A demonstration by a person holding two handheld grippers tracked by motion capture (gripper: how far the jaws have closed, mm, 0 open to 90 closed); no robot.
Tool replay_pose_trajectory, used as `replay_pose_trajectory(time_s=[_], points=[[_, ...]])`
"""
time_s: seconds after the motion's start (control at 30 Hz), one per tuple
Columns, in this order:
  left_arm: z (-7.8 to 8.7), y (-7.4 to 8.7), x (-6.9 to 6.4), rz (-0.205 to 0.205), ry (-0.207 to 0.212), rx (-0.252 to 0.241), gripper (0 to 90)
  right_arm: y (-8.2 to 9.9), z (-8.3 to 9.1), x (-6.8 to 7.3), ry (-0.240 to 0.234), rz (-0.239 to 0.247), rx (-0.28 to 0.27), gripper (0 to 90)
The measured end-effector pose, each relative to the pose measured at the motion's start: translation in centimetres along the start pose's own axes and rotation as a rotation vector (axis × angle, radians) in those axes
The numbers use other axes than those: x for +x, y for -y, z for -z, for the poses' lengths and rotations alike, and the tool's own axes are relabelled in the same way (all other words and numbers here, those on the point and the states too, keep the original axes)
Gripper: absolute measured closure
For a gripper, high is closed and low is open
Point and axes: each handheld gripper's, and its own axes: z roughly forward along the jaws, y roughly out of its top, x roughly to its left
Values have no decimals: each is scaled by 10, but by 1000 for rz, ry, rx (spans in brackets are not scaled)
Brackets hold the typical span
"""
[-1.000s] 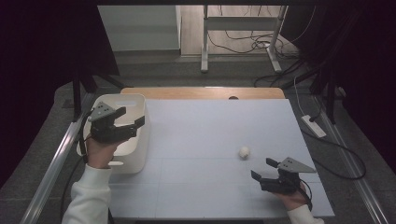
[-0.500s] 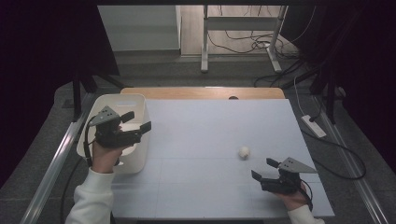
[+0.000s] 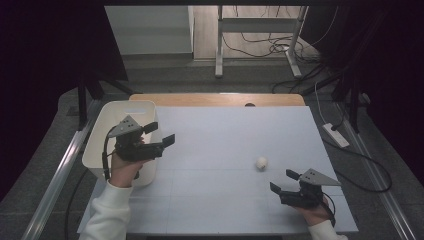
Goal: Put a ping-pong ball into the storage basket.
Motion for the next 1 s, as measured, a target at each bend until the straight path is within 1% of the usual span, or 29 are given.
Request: replay_pose_trajectory(time_s=[0.07, 0.1, 0.2, 0.37, 0.53, 0.67, 0.77, 0.9, 1.0], points=[[-1, 0, -2, -3, 7, -1, 203, -1, -1, 0, -1, 1, 1, 177], [-3, 1, -5, -14, 17, 1, 203, -1, -1, 1, 1, 3, 2, 177], [-6, 1, -10, -32, 27, 8, 203, -1, -2, 1, 3, 8, -3, 177], [-14, 3, -14, -35, 52, 14, 203, -2, -3, 2, 0, 18, 0, 177], [-18, 5, -21, -46, 59, 31, 202, -2, -5, 2, -7, 24, -1, 177], [-21, 6, -25, -48, 66, 25, 208, -3, -5, 2, -8, 32, 2, 177], [-26, 9, -29, -54, 75, 40, 207, -2, -5, 2, -9, 35, 3, 177], [-29, 10, -32, -58, 84, 48, 207, -2, -4, 3, -7, 37, 0, 177], [-32, 11, -35, -58, 90, 53, 207, -1, -4, 3, -7, 30, 0, 177]])
